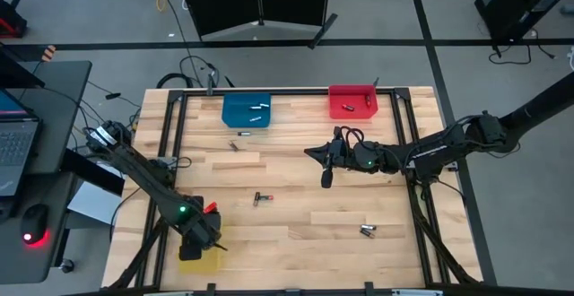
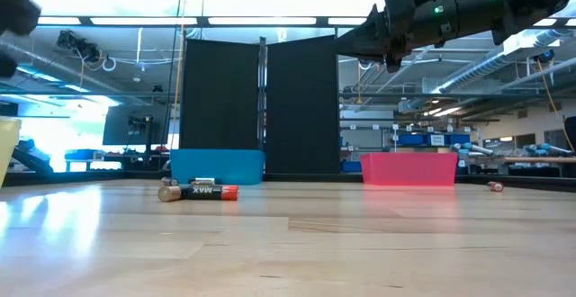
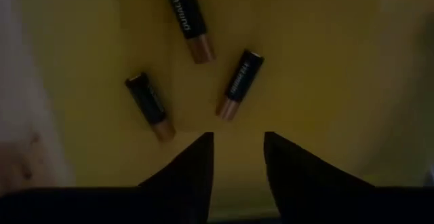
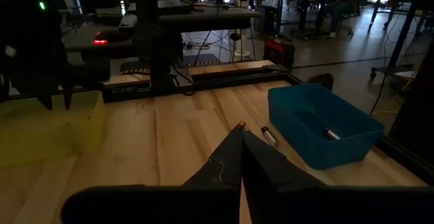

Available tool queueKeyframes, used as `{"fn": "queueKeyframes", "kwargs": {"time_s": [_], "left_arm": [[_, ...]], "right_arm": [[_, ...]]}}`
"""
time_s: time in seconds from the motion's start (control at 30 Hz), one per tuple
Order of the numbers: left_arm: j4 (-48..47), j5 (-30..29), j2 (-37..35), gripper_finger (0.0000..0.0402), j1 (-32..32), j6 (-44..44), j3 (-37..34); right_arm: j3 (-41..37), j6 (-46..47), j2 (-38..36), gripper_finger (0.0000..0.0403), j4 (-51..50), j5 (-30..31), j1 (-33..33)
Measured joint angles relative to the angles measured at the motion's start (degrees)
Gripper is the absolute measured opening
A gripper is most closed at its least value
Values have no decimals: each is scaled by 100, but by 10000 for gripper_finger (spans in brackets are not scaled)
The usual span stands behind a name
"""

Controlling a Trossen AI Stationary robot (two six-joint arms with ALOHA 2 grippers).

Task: Sort batteries
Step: Put the black-red battery into the red bin

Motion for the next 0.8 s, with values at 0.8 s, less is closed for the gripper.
{"fn": "queueKeyframes", "kwargs": {"time_s": [0.8], "left_arm": [[1536,-396,-28,5,3113,3344,636]], "right_arm": [[0,7,2,14,-223,-2,-123]]}}
